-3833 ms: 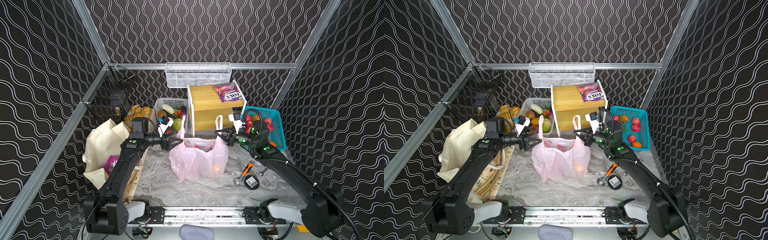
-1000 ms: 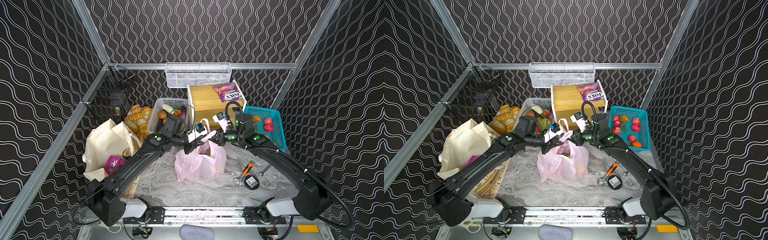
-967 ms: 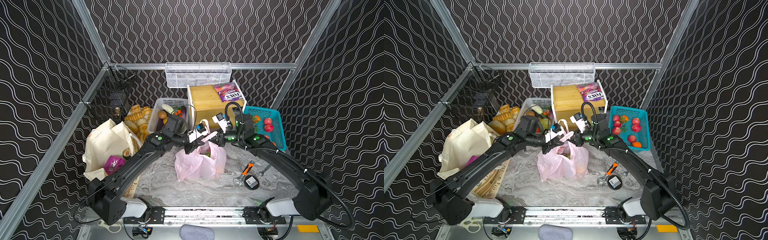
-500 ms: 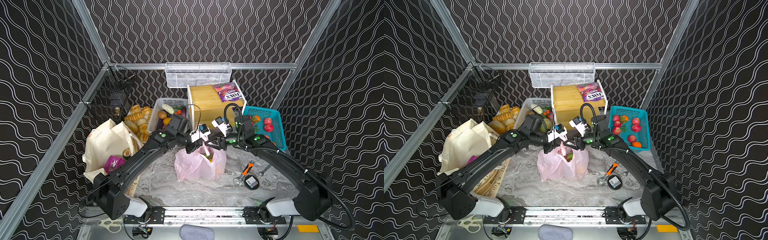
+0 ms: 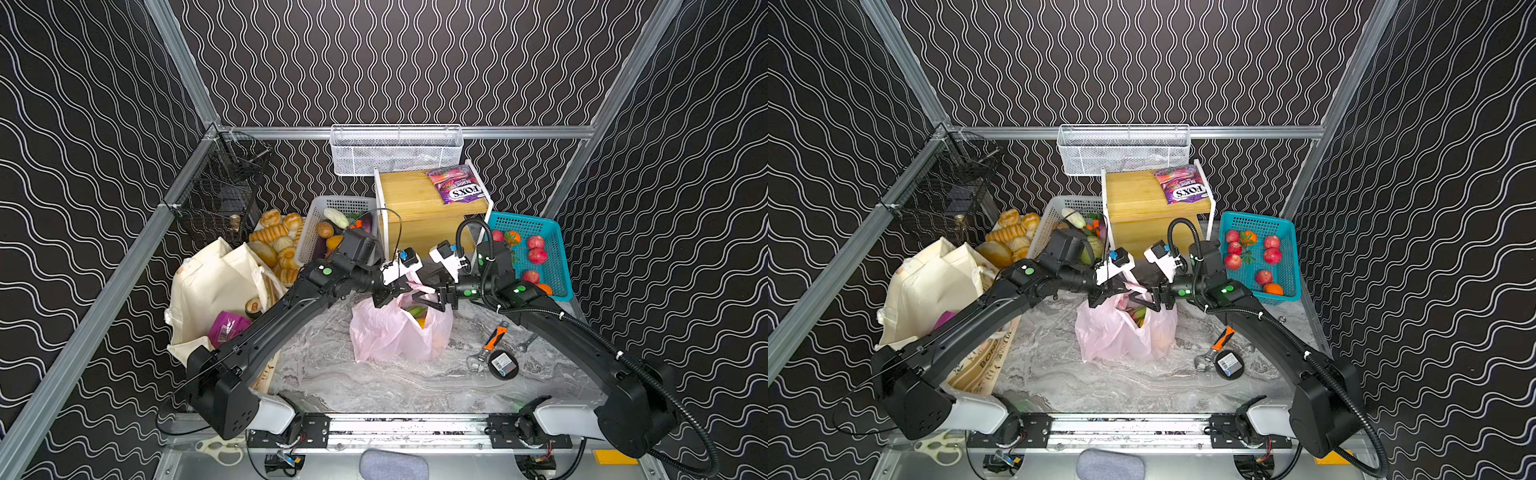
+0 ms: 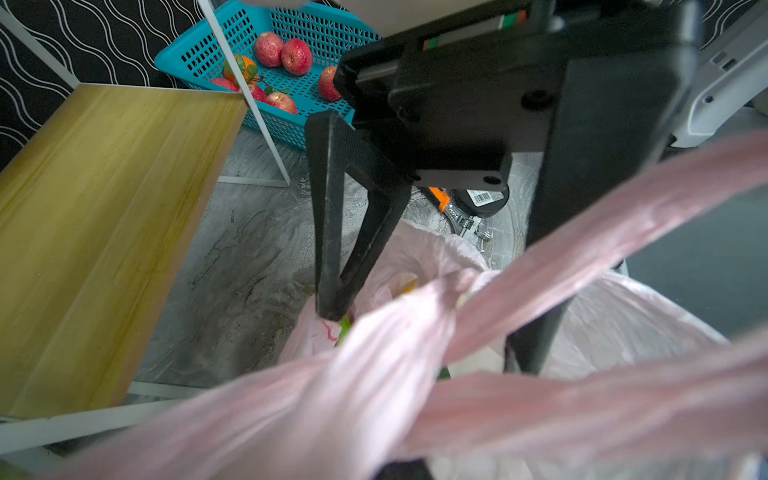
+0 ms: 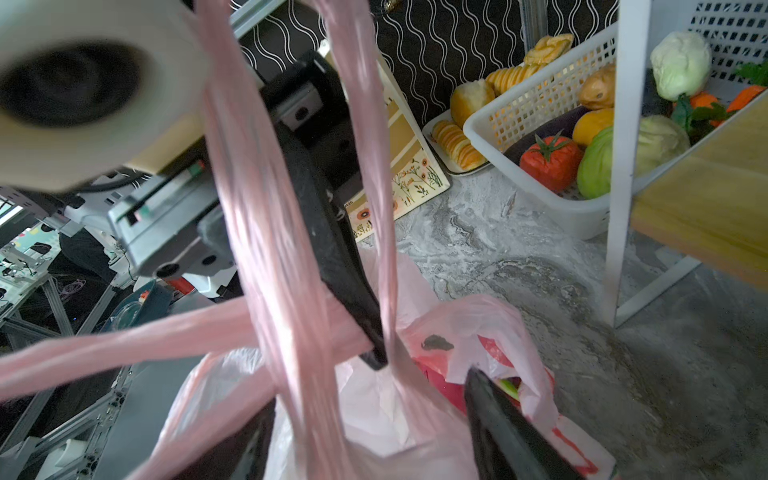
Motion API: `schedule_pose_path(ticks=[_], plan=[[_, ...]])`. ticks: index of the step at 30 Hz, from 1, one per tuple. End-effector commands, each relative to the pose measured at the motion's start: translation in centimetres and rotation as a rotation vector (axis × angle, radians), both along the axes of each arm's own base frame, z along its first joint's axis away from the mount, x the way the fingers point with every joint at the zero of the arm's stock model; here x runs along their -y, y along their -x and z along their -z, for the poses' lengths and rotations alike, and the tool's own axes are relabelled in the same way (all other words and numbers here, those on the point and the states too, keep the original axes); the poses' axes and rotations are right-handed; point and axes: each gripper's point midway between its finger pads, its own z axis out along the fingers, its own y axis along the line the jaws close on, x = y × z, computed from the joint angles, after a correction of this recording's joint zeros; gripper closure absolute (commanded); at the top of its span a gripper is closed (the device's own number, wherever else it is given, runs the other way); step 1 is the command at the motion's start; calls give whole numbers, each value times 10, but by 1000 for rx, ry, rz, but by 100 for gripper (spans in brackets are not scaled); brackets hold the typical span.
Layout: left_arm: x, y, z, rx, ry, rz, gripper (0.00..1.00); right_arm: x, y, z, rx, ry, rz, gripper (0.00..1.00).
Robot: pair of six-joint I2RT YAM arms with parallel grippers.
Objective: Place the mixed food into the grocery bags and tie them
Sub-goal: 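Wrap the handles around each other with both grippers to form a knot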
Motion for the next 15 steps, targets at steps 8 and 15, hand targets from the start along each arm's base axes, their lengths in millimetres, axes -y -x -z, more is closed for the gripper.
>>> schedule_pose_path(ticks=[8, 15], plan=[[9, -1, -8, -23, 62, 4, 98, -7, -7, -19, 1, -133, 8, 25], [10, -3, -7, -27, 65, -7, 97, -6, -7, -27, -5, -196, 32, 24]])
